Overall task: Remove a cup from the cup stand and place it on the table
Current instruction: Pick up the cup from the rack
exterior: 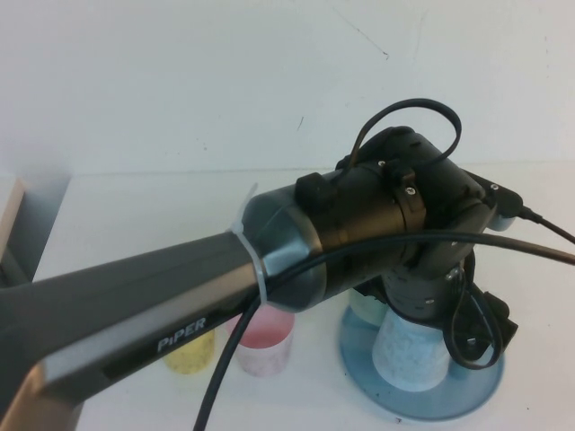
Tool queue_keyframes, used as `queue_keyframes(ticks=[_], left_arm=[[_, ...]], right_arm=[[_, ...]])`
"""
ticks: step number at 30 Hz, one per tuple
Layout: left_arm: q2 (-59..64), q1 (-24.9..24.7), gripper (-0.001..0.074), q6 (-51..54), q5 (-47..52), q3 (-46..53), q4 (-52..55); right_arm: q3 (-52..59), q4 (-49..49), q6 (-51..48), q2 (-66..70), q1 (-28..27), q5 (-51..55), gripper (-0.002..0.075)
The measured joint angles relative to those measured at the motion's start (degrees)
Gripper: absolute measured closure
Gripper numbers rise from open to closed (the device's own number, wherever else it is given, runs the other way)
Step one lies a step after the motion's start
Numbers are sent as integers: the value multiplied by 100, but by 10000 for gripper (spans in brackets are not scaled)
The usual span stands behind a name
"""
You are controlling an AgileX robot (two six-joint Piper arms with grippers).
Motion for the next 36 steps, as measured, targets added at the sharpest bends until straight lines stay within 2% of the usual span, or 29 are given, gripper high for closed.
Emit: queue_keyframes(ticks=[23,26,29,36], left_arm=[[310,0,57,-28,96,-3,-105],[310,0,94,-18,108,-3,-105],[310,0,184,-7,147,-3,-78],[310,0,183,3,664,-256,-13]], right_arm=[[0,0,0,0,0,-13,728],[0,0,0,0,0,-13,728],[0,2,0,0,0,-13,728],[0,12,0,0,0,-13,728]])
